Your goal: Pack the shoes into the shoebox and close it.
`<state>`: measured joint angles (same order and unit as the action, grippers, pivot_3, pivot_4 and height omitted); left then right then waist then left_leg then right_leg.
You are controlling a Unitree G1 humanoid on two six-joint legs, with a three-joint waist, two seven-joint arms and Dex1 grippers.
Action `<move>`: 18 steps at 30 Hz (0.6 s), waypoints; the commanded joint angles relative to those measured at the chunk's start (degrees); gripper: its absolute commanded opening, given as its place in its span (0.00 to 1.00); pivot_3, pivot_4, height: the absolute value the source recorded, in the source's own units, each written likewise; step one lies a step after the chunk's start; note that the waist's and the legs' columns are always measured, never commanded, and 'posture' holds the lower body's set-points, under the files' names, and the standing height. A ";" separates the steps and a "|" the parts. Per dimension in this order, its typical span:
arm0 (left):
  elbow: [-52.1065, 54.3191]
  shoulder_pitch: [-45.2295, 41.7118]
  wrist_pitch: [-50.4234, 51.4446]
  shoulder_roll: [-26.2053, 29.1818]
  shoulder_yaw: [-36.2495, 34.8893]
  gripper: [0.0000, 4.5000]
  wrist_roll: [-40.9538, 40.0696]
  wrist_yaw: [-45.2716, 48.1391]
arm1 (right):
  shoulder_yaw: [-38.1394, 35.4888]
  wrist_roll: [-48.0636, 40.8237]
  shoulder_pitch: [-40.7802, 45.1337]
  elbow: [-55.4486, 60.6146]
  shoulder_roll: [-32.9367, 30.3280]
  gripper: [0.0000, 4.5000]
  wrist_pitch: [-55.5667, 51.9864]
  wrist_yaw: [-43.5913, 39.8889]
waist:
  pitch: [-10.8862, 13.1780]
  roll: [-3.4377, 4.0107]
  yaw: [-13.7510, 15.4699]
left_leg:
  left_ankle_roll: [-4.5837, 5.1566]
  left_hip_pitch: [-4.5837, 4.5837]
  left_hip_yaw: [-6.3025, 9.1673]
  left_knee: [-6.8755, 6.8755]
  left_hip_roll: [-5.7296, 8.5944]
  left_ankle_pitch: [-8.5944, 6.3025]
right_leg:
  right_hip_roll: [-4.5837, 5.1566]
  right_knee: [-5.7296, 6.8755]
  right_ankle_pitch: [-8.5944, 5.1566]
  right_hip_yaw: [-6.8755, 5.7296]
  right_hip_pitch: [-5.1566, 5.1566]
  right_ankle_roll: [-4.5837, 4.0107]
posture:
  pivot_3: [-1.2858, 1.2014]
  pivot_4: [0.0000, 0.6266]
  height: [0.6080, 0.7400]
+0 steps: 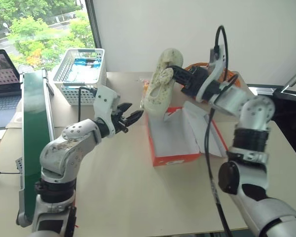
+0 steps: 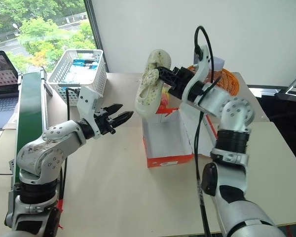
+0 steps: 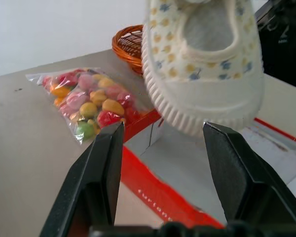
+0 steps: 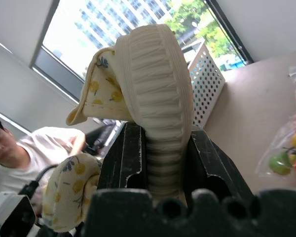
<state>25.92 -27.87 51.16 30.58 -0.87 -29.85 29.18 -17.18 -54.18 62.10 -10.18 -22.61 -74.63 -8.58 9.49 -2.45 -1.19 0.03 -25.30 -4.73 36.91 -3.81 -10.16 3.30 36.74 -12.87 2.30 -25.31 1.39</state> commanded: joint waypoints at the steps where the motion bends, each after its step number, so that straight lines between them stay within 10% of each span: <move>1: 0.50 0.95 -6.07 3.09 3.20 0.60 1.71 6.67 | 3.53 -0.88 6.08 3.75 -6.20 0.13 -14.81 -1.06 | 0.00 0.00 0.12 | 0.00 -0.01 -0.01 -0.05 -0.01 0.00 | 0.00 -0.01 -0.02 0.00 -0.04 -0.04 | 0.52 0.24 1.00; 9: 0.02 2.03 -13.38 7.44 10.20 0.60 6.39 14.57 | 25.77 9.44 5.76 0.80 -15.75 0.13 -9.43 -15.47 | 0.00 0.00 0.18 | 0.03 0.00 -0.02 -0.09 -0.01 -0.02 | -0.01 -0.09 -0.06 0.01 -0.01 -0.04 | 0.52 0.24 1.00; 18: 4.07 5.96 -12.86 9.87 10.95 0.60 8.24 14.94 | 34.78 23.26 5.91 -23.08 -10.38 0.13 6.84 -31.10 | 0.02 0.00 0.17 | 0.06 -0.04 -0.07 -0.05 -0.02 -0.04 | -0.03 -0.03 -0.09 0.06 -0.08 0.00 | 0.52 0.24 1.00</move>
<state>27.36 -21.76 39.08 40.22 11.27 -22.25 44.50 19.77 -32.35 64.79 -29.37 -33.75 -70.86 -36.19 9.50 -2.45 -1.02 0.10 -25.35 -4.80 36.86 -3.82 -10.19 3.27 36.72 -12.96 2.35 -25.40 1.39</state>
